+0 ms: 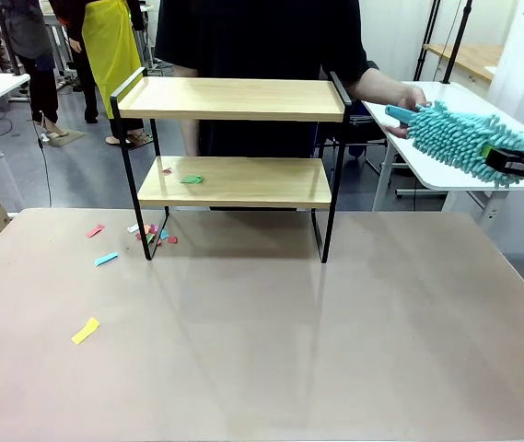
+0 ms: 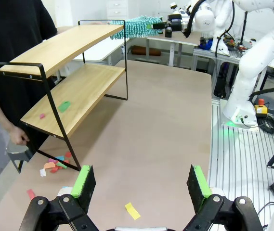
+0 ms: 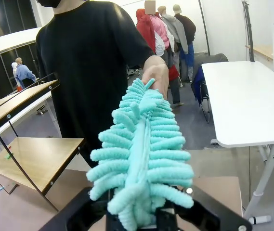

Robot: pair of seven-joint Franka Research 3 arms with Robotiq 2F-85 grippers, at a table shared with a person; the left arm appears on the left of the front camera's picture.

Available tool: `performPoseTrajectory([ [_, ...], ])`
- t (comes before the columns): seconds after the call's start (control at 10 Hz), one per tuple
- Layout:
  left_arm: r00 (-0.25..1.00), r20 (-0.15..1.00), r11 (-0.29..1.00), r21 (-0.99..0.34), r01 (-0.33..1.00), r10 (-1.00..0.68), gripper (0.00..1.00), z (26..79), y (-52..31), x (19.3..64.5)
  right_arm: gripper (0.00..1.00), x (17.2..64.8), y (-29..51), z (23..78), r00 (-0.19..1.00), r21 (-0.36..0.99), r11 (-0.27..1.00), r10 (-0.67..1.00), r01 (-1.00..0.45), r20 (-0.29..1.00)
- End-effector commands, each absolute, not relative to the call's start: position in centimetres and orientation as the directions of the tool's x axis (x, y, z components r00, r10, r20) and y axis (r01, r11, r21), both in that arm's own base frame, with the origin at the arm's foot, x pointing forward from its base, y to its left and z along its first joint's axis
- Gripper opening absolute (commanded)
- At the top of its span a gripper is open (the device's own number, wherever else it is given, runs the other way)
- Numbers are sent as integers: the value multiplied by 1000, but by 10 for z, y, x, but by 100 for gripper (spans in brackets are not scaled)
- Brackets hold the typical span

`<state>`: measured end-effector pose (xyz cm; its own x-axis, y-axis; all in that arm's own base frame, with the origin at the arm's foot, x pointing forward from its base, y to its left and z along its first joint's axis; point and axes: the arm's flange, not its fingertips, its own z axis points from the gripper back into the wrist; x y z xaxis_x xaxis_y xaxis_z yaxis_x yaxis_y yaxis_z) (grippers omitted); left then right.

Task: Clean the shelf.
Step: Hand the Duster back to the human.

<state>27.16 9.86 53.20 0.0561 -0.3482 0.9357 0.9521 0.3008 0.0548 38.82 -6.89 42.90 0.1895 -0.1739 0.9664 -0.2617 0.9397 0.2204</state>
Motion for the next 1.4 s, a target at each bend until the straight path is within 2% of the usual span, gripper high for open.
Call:
performPoseTrajectory([
  [0.0,31,942,295,74,953,-335,100,533,98,274,16,388,-69,429,193,226,939,-179,-258,965],
  [0.6,31,942,295,74,953,-335,100,533,98,274,16,388,-69,429,193,226,939,-179,-258,965],
  [0.7,31,942,295,74,953,-335,100,533,98,274,69,388,-69,429,190,221,939,-174,-262,966],
  [0.8,31,942,295,74,953,-335,100,533,98,274,72,388,-71,433,189,239,941,-196,-239,962],
  [0.9,31,942,295,74,953,-335,100,533,98,274,100,385,-73,437,186,243,939,-201,-244,962],
  [1.1,31,942,295,74,953,-335,100,533,98,274,100,379,-79,451,181,267,919,-221,-292,958],
  [1.2,31,942,295,74,953,-335,100,533,98,274,96,376,-87,472,139,292,912,-261,-289,955],
  [1.3,31,942,295,74,953,-335,100,533,98,274,100,374,-96,494,88,317,902,-304,-292,949],
])
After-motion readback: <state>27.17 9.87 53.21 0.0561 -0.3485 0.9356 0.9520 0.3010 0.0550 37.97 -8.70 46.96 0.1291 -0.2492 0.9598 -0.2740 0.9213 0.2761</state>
